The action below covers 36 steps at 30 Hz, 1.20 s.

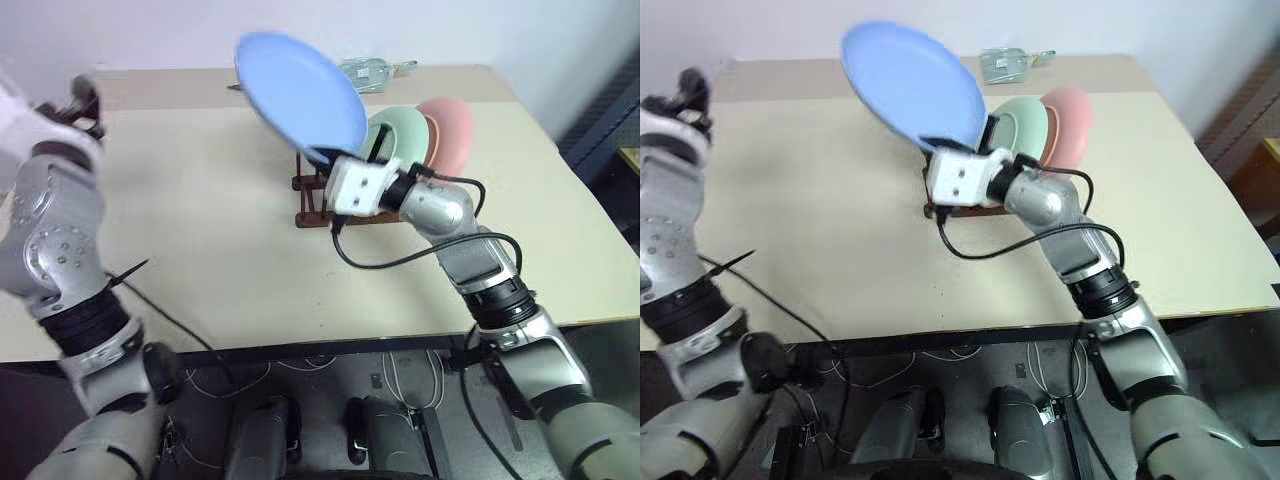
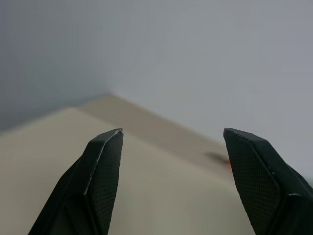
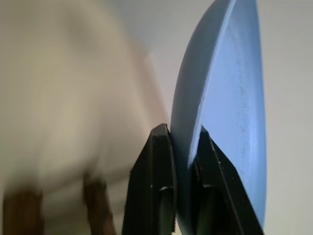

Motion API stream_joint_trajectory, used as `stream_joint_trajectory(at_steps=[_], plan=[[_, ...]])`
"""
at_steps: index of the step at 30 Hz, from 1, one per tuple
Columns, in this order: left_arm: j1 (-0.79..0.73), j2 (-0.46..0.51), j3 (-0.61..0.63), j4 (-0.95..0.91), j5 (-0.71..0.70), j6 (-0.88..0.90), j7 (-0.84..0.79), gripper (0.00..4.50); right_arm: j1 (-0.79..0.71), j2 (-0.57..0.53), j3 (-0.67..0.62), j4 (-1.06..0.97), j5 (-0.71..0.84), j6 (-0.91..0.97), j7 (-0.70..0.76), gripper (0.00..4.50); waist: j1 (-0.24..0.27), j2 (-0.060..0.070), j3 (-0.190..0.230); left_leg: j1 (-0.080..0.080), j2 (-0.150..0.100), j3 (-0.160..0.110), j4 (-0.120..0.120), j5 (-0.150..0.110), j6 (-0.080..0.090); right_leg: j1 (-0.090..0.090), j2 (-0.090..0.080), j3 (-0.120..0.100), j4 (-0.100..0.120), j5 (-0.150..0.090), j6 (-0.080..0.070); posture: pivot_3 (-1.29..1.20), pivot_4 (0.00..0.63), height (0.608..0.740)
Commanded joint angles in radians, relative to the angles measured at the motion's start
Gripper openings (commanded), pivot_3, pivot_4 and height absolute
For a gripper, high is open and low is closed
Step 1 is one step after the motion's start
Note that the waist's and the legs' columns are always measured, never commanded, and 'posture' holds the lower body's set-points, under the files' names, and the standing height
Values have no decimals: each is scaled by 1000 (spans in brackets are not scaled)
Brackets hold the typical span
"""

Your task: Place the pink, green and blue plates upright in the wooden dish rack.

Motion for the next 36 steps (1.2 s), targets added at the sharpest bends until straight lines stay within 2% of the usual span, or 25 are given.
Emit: stream_joint_trajectory(at_steps=[1,3,5,8,10,22,36], plan=[[170,55,-186,-43,72,-105,-228,3473,-60,123,-177,-177,421,410,5,0,8,0,0,0,0,0,0,0,0,1,-2,0,0,0,0,0,150,740],[287,87,-296,-72,121,-163,-337,3473,-103,174,-284,-221,657,659,-46,0,12,0,0,-1,-2,-2,0,-1,-2,1,-4,0,0,0,0,0,150,740],[365,109,-375,-96,167,-205,-400,3473,-155,216,-385,-218,826,842,-149,0,7,0,0,-2,-3,-2,0,-3,-2,-1,-6,0,-1,0,0,0,150,740],[419,68,-401,-108,160,-243,-431,3473,-210,261,-482,-165,923,1001,-330,0,-1,1,0,-3,-3,-2,-2,-3,-3,-5,-7,0,0,1,-1,0,150,740],[426,44,-395,-105,161,-256,-433,3473,-214,273,-504,-155,949,1062,-401,0,-3,1,0,-3,-3,-1,-4,-2,-3,-7,-8,1,1,1,-3,0,150,740],[423,23,-366,-80,174,-267,-462,3473,-187,305,-541,-146,1015,1186,-594,0,-3,2,0,-4,-3,10,-10,0,1,-15,-9,3,3,1,-3,0,150,740],[444,8,-368,-106,176,-259,-472,3473,-228,287,-583,-161,1061,1153,-666,0,-2,2,0,-4,-2,11,-10,1,3,-15,-9,3,3,1,-3,0,150,740]])
